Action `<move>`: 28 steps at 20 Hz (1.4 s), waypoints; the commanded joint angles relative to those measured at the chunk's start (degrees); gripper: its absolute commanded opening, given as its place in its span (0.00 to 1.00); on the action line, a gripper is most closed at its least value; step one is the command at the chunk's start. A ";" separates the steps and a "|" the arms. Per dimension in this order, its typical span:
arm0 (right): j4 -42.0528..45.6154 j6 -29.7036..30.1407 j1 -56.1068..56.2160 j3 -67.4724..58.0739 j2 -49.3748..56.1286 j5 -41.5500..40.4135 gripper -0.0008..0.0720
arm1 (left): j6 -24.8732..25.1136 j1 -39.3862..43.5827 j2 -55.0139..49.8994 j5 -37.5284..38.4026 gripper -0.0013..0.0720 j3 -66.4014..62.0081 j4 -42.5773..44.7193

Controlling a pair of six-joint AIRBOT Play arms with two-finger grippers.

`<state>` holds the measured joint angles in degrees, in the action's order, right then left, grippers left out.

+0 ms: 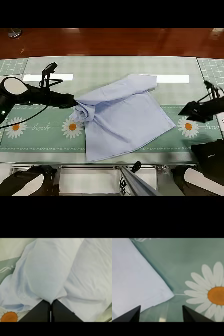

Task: Fold the shirts.

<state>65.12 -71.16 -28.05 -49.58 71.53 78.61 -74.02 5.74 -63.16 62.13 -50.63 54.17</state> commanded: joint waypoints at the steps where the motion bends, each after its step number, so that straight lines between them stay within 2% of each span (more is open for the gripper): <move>1: -2.93 0.87 -2.36 9.77 -2.62 -6.67 0.82 | 0.11 0.00 -0.04 0.00 0.03 0.04 0.02; 10: -11.26 0.24 -1.57 16.81 -2.01 -17.86 0.78 | 0.11 0.00 -0.04 -0.22 0.03 0.02 0.02; 12: -12.52 -0.04 2.16 17.57 -0.66 -20.17 0.73 | 0.13 -0.02 -0.04 -0.24 0.03 0.02 0.02; 13: -11.85 -1.03 4.90 17.57 0.46 -21.03 0.63 | 0.11 -0.02 -0.04 -0.22 0.03 0.02 0.04; 14: -11.43 -1.88 7.37 17.55 1.27 -21.77 0.40 | 0.31 -0.02 -0.04 -0.13 0.03 0.02 0.09; 15: -10.99 -2.23 9.27 17.38 1.38 -22.69 0.11 | 0.98 -0.09 -0.04 -0.02 0.03 0.00 0.26; 16: -10.95 -2.25 10.10 16.55 1.07 -23.08 0.04 | 1.14 -0.24 -0.02 -0.04 0.04 0.00 0.46; 20: -11.02 -2.27 9.18 3.82 -4.59 -24.65 0.03 | 1.42 -2.10 0.70 -1.05 0.03 -1.31 0.42; 22: -11.08 -5.01 9.25 -5.25 -6.78 -29.68 0.03 | 4.94 -3.10 1.27 -1.01 0.03 -3.85 0.46; 24: -11.04 -6.64 9.29 -13.03 -5.64 -33.31 0.03 | 7.39 -4.09 1.38 -1.01 0.03 -6.69 0.44; 28: -11.10 -7.69 9.29 -23.41 2.23 -34.91 0.03 | 7.37 -3.34 0.90 1.81 0.03 -7.17 0.24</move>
<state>54.17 -77.45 -18.83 -65.21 69.65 46.17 -67.81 2.13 -62.02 61.69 -56.95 54.54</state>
